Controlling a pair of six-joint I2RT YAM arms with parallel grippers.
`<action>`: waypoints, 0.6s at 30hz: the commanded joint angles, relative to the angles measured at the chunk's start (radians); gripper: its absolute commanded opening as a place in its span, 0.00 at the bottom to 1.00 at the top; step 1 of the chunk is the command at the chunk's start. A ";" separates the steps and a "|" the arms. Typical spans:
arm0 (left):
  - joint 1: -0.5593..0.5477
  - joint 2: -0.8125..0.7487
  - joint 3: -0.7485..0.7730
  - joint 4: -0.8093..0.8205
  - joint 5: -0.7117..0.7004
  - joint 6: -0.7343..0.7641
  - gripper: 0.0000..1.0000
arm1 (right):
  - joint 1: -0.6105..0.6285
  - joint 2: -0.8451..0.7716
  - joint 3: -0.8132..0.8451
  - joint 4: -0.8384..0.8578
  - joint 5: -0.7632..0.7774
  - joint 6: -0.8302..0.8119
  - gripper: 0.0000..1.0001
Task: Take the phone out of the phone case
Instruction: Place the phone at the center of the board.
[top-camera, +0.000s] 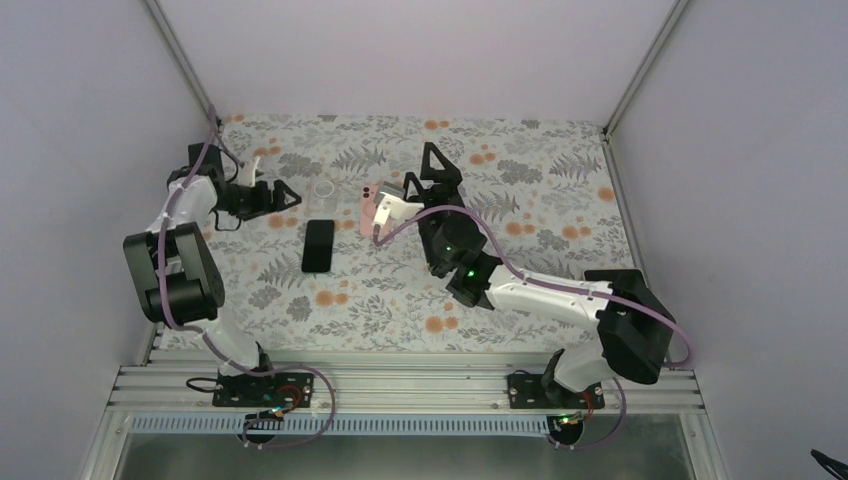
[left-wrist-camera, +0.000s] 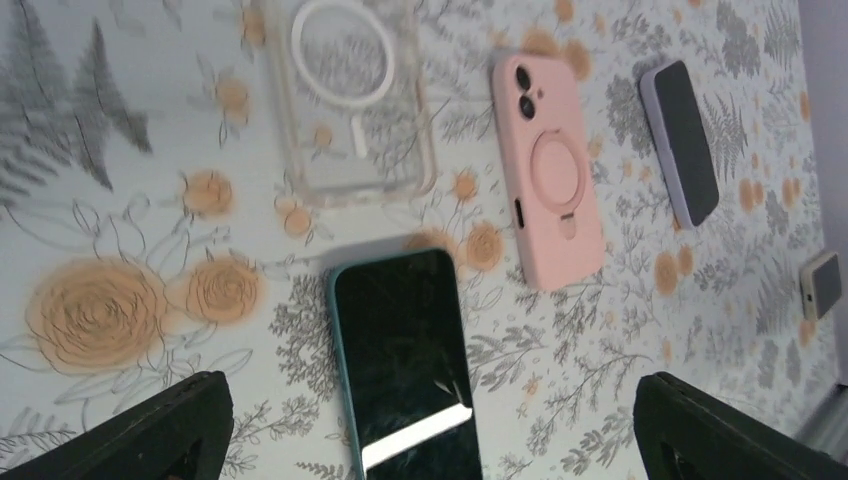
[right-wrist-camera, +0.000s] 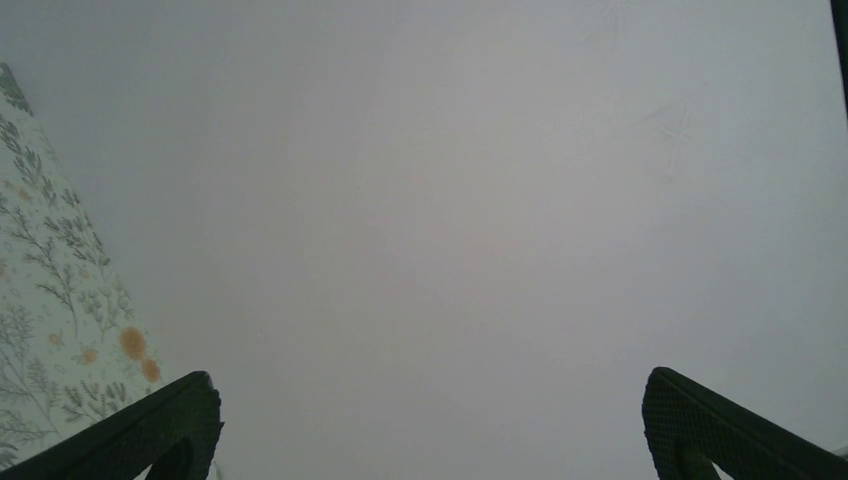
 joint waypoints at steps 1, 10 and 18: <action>-0.064 -0.119 0.050 0.048 -0.090 -0.032 1.00 | -0.020 -0.053 0.058 -0.117 0.015 0.130 0.99; -0.354 -0.217 0.092 0.114 -0.393 -0.130 1.00 | -0.112 -0.117 0.228 -0.581 -0.068 0.519 0.99; -0.580 -0.065 0.175 0.119 -0.616 -0.269 1.00 | -0.217 -0.194 0.285 -0.775 -0.180 0.714 0.99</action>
